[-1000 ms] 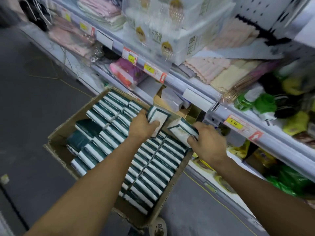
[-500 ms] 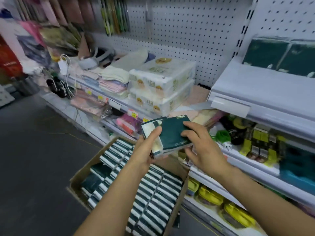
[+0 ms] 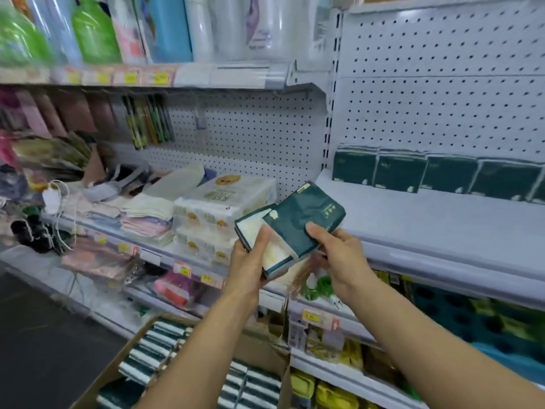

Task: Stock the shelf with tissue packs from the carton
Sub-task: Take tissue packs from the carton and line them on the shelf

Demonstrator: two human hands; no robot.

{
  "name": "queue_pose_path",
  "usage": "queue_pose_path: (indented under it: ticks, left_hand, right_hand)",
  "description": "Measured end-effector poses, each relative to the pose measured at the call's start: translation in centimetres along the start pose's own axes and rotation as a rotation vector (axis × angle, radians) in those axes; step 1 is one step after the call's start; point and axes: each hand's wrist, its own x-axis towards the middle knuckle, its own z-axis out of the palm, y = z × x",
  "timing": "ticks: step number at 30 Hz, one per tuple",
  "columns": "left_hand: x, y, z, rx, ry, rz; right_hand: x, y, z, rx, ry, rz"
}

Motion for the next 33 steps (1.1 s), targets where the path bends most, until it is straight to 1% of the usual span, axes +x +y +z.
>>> queue_pose_path:
  ticks: [3, 5, 6, 8, 11, 13, 15, 17, 20, 21, 23, 25, 27, 30, 33]
  left_hand:
    - [1.4, -0.4, 2.2, 0.003, 0.002, -0.046]
    - [2.6, -0.5, 3.9, 0.042, -0.023, -0.065]
    - [3.2, -0.4, 4.9, 0.07, -0.045, -0.066]
    - [4.7, -0.4, 6.8, 0.102, -0.073, -0.052]
    - [7.0, -0.7, 10.1, 0.139, -0.093, -0.031]
    - [8.2, -1.4, 12.7, 0.143, -0.112, -0.032]
    - [9.3, -2.1, 15.4, 0.156, -0.124, -0.035]
    - [10.5, -2.6, 18.0, 0.169, -0.15, -0.048]
    - [12.2, -3.6, 21.1, 0.259, -0.186, -0.061]
    - [12.6, -4.0, 21.9, 0.284, -0.198, -0.068]
    - [13.3, -4.8, 23.1, 0.308, -0.229, -0.095]
    - [13.9, -5.2, 24.1, 0.302, -0.245, -0.123]
    - [14.4, -5.5, 25.0, 0.262, -0.237, -0.146]
    - [14.7, -5.7, 26.0, 0.211, -0.226, -0.169]
    - [14.9, -6.1, 26.8, 0.205, -0.209, -0.18]
  right_hand:
    - [1.4, -3.3, -3.0, 0.0, 0.099, -0.1]
    - [2.4, -5.5, -6.0, -0.062, 0.171, -0.213]
    - [2.9, -6.7, -7.6, -0.134, 0.21, -0.268]
    - [4.3, -9.2, -11.0, -0.384, 0.294, -0.375]
    - [6.7, -13.3, -15.9, -0.864, 0.406, -0.485]
    - [8.5, -15.5, -18.8, -1.176, 0.417, -0.504]
    - [10.3, -17.2, -21.2, -1.382, 0.428, -0.508]
    - [12.3, -18.0, -23.2, -1.508, 0.408, -0.46]
    - [14.8, -18.3, -25.2, -1.69, 0.298, -0.361]
    - [15.2, -18.2, -25.6, -1.752, 0.292, -0.361]
    - [15.9, -17.7, -26.4, -1.88, 0.321, -0.423]
    - [16.4, -16.9, -27.1, -1.982, 0.332, -0.5]
    - [17.0, -16.3, -27.9, -2.019, 0.293, -0.565]
    - [18.3, -16.3, -29.3, -1.997, 0.247, -0.691]
    - [19.9, -16.4, -30.0, -1.963, 0.245, -0.823]
